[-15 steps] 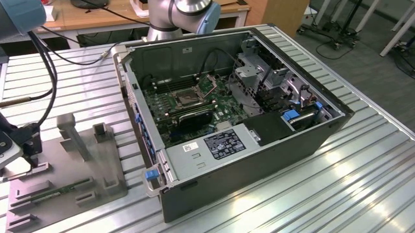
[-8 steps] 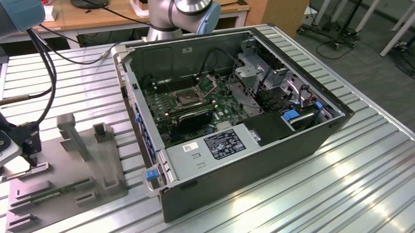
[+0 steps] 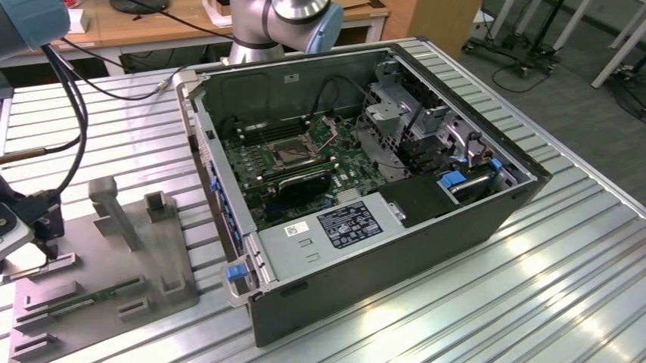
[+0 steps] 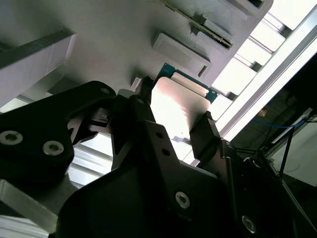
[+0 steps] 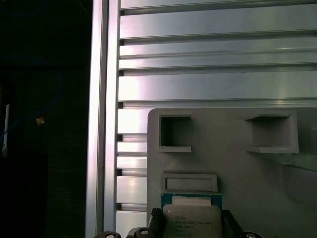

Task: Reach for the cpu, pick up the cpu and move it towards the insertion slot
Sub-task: 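Pick up the cpu and move it towards the insertion slot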

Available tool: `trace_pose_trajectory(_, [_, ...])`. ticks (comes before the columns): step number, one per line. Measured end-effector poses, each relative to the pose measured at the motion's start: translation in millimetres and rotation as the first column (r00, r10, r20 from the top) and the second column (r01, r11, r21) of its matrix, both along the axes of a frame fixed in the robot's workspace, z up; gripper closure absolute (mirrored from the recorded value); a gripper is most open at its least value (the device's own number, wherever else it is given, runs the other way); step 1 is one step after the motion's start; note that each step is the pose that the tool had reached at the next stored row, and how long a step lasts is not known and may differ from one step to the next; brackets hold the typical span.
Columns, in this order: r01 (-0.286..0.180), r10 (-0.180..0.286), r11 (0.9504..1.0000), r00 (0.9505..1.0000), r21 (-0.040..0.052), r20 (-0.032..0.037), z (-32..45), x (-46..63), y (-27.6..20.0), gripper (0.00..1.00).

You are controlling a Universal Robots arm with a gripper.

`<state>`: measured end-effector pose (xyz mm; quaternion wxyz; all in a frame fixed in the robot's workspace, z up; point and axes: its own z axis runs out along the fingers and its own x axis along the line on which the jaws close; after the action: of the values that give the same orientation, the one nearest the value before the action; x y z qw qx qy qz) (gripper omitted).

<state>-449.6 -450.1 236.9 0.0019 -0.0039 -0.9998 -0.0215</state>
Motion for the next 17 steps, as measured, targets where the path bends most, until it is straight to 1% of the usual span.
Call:
trace_pose_trajectory(7, [0.000,0.000,1.0000,1.0000,0.0000,-0.0001,4.3,0.0,0.0,0.45])
trace_pose_trajectory(17, [0.000,0.000,1.0000,1.0000,0.0001,0.0000,14.9,0.0,0.0,0.45])
